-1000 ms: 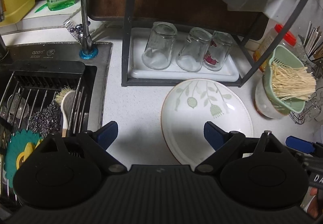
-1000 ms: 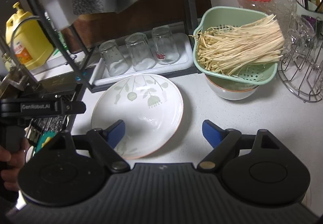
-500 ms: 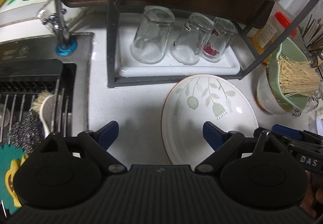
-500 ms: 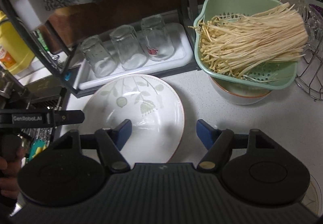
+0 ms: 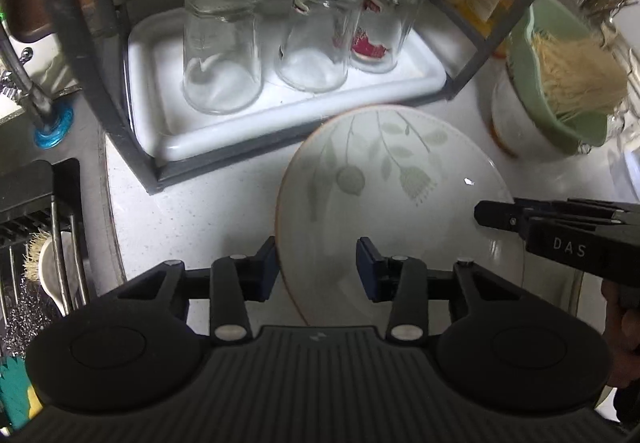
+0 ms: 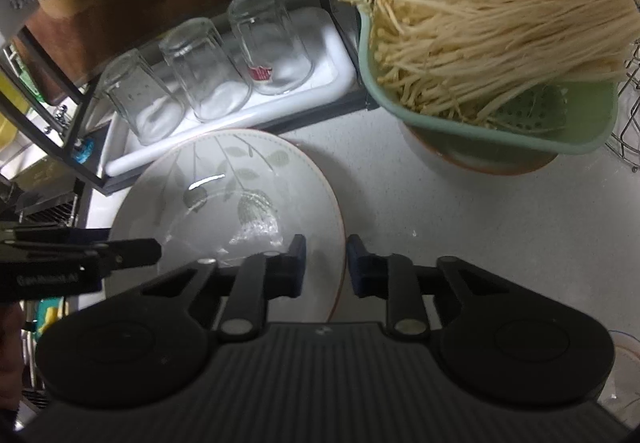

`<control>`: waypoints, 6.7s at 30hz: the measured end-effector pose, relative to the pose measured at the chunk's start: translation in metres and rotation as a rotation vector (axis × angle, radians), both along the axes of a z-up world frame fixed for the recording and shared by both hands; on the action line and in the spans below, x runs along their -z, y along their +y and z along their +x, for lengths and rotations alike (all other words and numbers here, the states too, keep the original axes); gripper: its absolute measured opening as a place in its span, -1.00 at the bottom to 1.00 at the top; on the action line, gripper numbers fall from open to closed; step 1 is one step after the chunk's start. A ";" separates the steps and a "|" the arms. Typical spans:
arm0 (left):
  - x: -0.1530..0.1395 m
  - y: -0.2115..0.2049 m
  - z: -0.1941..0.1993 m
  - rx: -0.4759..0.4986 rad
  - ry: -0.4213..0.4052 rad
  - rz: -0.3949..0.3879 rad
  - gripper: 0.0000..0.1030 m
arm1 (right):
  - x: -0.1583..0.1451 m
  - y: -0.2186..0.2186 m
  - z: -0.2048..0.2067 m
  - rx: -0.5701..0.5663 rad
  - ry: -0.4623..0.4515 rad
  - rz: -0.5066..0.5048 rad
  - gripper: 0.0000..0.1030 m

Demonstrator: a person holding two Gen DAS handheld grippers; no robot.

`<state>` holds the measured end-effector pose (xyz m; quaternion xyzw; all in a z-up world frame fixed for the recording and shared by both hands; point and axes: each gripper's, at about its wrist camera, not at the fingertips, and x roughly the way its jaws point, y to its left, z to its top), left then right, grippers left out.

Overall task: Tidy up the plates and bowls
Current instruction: 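Close both grippers on the rim of the small leaf-patterned plate, then carry the small leaf-patterned plate with both grippers over the plate stack, then lower the small leaf-patterned plate onto the stack and open both grippers, then move both grippers to the rim of the light blue plastic bowl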

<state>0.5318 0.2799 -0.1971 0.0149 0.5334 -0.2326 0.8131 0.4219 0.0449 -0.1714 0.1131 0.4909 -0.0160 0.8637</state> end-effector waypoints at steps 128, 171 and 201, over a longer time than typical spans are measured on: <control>-0.086 -0.172 -0.212 -0.246 0.005 -0.069 -0.09 | -0.050 -0.195 -0.197 -0.099 -0.143 0.118 -0.56; -0.154 -0.297 -0.377 -0.245 -0.270 -0.084 0.27 | -0.133 -0.310 -0.339 -0.144 -0.407 0.016 -0.54; -0.055 -0.432 -0.288 0.009 -0.107 -0.101 0.08 | -0.048 -0.409 -0.320 0.193 -0.251 0.018 -0.02</control>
